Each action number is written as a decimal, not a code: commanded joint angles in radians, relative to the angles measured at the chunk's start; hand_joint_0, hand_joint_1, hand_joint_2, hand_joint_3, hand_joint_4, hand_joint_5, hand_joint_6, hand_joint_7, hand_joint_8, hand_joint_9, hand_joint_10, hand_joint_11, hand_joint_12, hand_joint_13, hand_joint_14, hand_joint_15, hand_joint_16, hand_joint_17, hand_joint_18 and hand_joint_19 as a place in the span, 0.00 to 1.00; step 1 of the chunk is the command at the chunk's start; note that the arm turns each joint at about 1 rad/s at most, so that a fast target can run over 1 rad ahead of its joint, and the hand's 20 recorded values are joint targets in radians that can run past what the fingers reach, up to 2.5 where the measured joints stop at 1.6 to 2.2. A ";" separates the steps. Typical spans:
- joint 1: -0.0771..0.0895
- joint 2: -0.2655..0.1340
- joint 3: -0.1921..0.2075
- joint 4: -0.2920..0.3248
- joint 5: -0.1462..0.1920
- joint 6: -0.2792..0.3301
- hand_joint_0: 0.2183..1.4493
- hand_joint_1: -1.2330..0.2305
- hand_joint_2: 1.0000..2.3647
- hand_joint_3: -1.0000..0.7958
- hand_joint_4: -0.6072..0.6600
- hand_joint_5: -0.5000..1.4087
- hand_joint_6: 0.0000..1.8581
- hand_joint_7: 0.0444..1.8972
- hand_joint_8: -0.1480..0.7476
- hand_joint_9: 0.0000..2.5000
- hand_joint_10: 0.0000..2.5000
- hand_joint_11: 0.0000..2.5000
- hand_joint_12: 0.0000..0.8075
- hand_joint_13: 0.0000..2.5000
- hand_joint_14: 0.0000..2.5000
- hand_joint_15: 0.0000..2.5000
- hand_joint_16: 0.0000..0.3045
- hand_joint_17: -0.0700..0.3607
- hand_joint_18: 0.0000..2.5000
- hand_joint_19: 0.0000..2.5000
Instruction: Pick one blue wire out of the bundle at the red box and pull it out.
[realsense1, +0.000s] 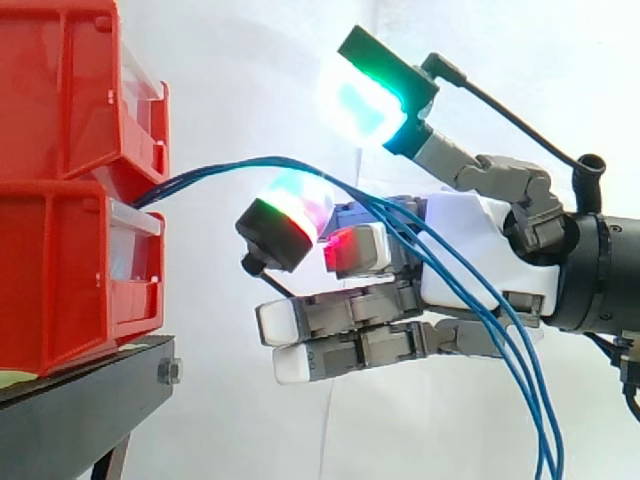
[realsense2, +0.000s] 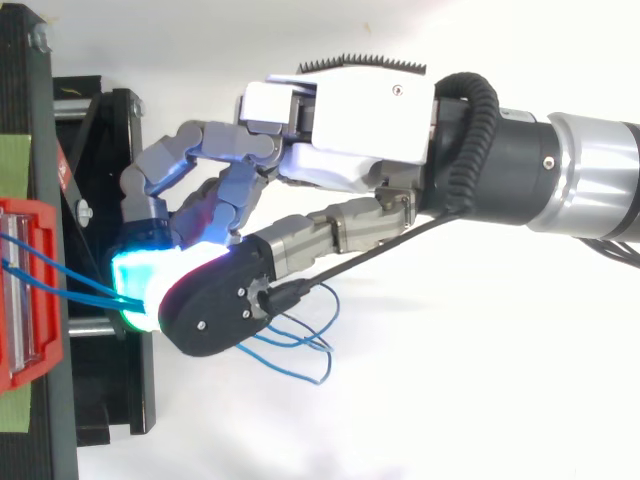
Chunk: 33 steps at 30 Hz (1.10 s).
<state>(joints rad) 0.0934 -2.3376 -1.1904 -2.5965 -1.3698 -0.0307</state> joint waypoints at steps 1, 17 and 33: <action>0.000 0.000 0.000 -0.002 0.003 0.000 0.16 0.42 0.00 0.28 0.62 0.20 0.45 0.55 0.51 0.51 0.01 0.33 0.52 0.33 0.01 0.19 0.22 0.51 0.25 0.18; 0.000 0.000 0.000 0.001 -0.002 0.000 0.18 0.38 0.00 0.28 0.60 0.21 0.45 0.59 0.51 0.52 0.01 0.34 0.51 0.33 0.01 0.20 0.20 0.49 0.25 0.18; 0.000 0.000 -0.001 0.001 0.000 0.000 0.34 0.26 0.01 0.47 0.50 0.19 0.49 0.59 0.45 0.47 0.01 0.36 0.45 0.30 0.01 0.20 0.18 0.44 0.22 0.18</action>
<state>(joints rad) 0.0938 -2.3378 -1.1913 -2.5969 -1.3699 -0.0307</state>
